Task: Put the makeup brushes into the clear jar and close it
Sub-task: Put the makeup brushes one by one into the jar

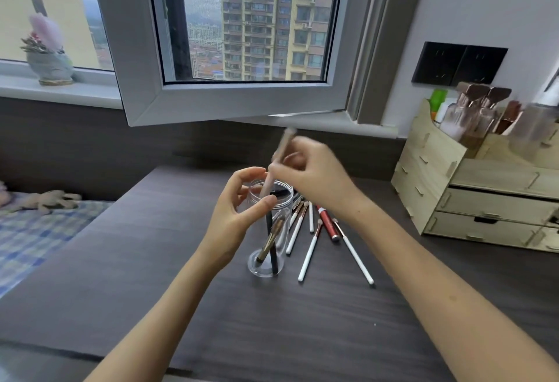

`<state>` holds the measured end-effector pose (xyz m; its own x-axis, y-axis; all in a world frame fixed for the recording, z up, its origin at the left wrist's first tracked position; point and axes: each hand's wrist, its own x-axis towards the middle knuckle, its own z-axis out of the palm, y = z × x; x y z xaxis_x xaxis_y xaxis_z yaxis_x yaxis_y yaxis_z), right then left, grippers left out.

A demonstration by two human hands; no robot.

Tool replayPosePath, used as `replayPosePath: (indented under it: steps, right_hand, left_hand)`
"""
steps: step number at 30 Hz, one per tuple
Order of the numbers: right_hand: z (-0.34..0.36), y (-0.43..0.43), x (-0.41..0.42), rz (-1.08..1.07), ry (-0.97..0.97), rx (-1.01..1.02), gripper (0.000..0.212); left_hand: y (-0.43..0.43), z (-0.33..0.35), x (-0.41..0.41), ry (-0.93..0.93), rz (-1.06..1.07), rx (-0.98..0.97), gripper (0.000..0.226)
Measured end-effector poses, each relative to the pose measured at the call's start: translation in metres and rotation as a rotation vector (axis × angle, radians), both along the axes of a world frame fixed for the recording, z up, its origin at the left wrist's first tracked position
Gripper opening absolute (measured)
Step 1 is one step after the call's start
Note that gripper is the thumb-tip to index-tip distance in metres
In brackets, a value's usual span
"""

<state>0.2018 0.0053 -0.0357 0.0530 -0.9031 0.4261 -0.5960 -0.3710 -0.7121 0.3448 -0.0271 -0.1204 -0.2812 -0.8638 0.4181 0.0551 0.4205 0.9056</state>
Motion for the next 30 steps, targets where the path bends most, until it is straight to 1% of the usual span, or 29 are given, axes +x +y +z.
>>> replayPosePath:
  steps: [2, 3, 4, 5, 6, 8, 9, 10, 11, 12, 13, 14, 16, 19, 21, 22, 24, 26, 28, 30]
  right_hand:
    - [-0.006, -0.004, 0.002, -0.018, 0.308, 0.036, 0.024]
    - [-0.007, -0.005, 0.002, -0.031, 0.43, 0.031, 0.029]
    - [-0.007, -0.005, 0.002, -0.027, 0.494, 0.031, 0.029]
    - [-0.006, -0.004, 0.0, 0.013, 0.488, 0.049, 0.026]
    - [-0.003, -0.003, -0.004, 0.076, 0.385, 0.112, 0.022]
    - [0.002, -0.001, -0.015, 0.183, 0.033, 0.23, 0.018]
    - [0.0, -0.005, -0.023, 0.161, -0.117, 0.217, 0.017]
    - [-0.006, -0.013, -0.033, 0.058, -0.197, 0.177, 0.016]
    - [-0.016, -0.025, -0.043, -0.098, -0.199, 0.139, 0.017]
    - [-0.028, -0.038, -0.053, -0.271, -0.129, 0.127, 0.018]
    - [-0.043, -0.051, -0.063, -0.415, -0.006, 0.159, 0.018]
    - [-0.058, -0.062, -0.072, -0.514, 0.123, 0.23, 0.016]
    - [-0.084, -0.077, -0.084, -0.608, 0.289, 0.372, 0.017]
    - [-0.102, -0.09, -0.091, -0.643, 0.372, 0.459, 0.034]
    - [-0.108, -0.098, -0.092, -0.655, 0.407, 0.519, 0.041]
    - [-0.109, -0.101, -0.091, -0.658, 0.415, 0.547, 0.038]
    - [-0.111, -0.105, -0.091, -0.665, 0.418, 0.556, 0.02]
    - [-0.11, -0.107, -0.094, -0.671, 0.374, 0.538, 0.017]
    - [-0.097, -0.101, -0.097, -0.672, 0.261, 0.478, 0.011]
    - [-0.073, -0.087, -0.097, -0.65, 0.106, 0.336, 0.009]
  left_hand:
    - [0.0, 0.002, 0.0, -0.007, -0.003, 0.002, 0.049]
    - [0.0, 0.002, 0.001, -0.011, -0.006, 0.003, 0.05]
    - [0.0, 0.002, 0.002, -0.016, -0.007, 0.004, 0.051]
    - [-0.001, 0.001, 0.002, -0.02, -0.009, 0.005, 0.051]
    - [-0.002, 0.001, 0.003, -0.023, -0.011, 0.003, 0.051]
    - [-0.003, 0.0, 0.003, -0.028, -0.014, -0.008, 0.05]
    - [-0.004, 0.0, 0.003, -0.029, -0.012, -0.013, 0.049]
    - [-0.004, 0.0, 0.003, -0.028, -0.01, -0.016, 0.048]
    - [-0.004, 0.0, 0.003, -0.027, -0.009, -0.016, 0.047]
    - [-0.004, 0.0, 0.003, -0.026, -0.011, -0.014, 0.047]
    - [-0.004, 0.0, 0.003, -0.025, -0.013, -0.01, 0.047]
    - [-0.004, 0.0, 0.003, -0.022, -0.015, -0.007, 0.047]
    - [-0.004, -0.001, 0.002, -0.016, -0.014, -0.004, 0.045]
    - [-0.004, 0.0, 0.002, -0.016, -0.011, 0.0, 0.041]
    - [-0.005, -0.001, 0.002, -0.019, -0.013, 0.003, 0.042]
    - [-0.005, -0.001, 0.002, -0.021, -0.013, 0.003, 0.042]
    - [-0.005, 0.0, 0.002, -0.024, -0.015, 0.003, 0.042]
    - [-0.005, 0.0, 0.002, -0.026, -0.014, 0.005, 0.041]
    - [-0.005, 0.0, 0.003, -0.033, -0.013, 0.009, 0.042]
    - [-0.006, 0.0, 0.003, -0.038, -0.017, 0.011, 0.043]
